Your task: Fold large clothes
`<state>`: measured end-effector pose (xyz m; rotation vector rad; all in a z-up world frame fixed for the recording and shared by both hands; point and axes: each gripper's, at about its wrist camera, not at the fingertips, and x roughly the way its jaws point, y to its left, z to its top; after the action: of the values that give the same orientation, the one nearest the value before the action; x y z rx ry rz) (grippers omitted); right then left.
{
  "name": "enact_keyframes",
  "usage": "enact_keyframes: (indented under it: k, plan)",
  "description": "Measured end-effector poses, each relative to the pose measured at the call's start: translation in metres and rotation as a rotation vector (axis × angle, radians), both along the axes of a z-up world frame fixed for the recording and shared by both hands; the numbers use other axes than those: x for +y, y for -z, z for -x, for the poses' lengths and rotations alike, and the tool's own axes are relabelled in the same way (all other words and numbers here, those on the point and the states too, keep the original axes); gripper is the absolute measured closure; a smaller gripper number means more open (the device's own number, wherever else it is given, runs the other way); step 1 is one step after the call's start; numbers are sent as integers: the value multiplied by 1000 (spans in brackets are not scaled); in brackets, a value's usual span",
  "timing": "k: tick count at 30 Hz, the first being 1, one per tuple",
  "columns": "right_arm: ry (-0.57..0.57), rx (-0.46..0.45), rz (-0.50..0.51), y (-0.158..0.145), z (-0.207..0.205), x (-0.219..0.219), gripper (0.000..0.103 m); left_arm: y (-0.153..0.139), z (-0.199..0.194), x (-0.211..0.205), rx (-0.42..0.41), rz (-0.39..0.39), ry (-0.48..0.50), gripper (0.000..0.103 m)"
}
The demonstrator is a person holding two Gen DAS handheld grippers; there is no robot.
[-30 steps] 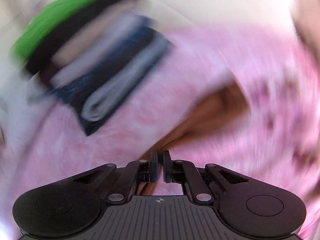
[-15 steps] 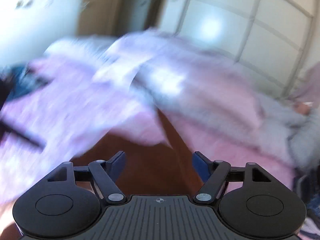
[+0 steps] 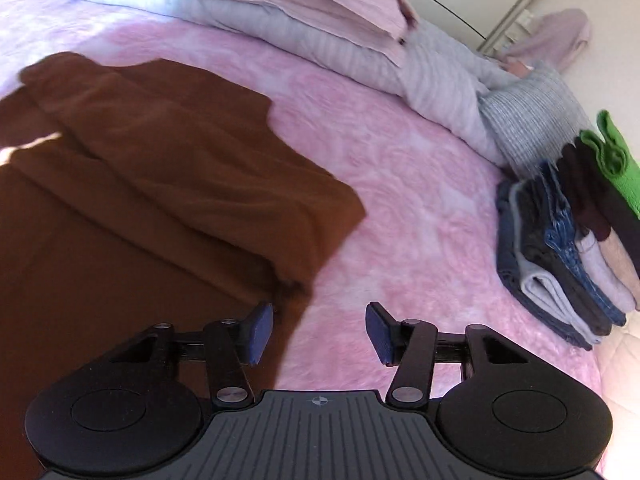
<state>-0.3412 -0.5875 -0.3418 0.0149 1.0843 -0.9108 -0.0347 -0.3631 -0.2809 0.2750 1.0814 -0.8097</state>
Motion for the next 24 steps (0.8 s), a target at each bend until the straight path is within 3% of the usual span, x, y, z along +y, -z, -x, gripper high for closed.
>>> enact_keyframes:
  k: [6,9,12,15,16,17,19,24]
  plan:
    - [-26,-23,16,2,-7,-17,54,23,-25,-56,175,100,-50,55]
    - [-79,1,38,9,-8,-16,54,41,-37,-75,226,90,-100,55]
    - [-128,11,49,13,-11,-17,58,52,-45,-83,251,102,-148,68]
    - [-161,31,43,20,-12,-20,70,51,-47,-86,243,133,-153,80]
    - [-169,35,47,21,-12,-21,81,50,-47,-87,242,140,-145,97]
    - [-175,36,48,22,-12,-22,87,47,-46,-87,228,140,-138,101]
    - [-191,36,45,21,-11,-22,99,36,-42,-86,181,164,-121,102]
    - [-222,36,52,15,-3,-19,103,-13,-18,-67,18,229,-42,102]
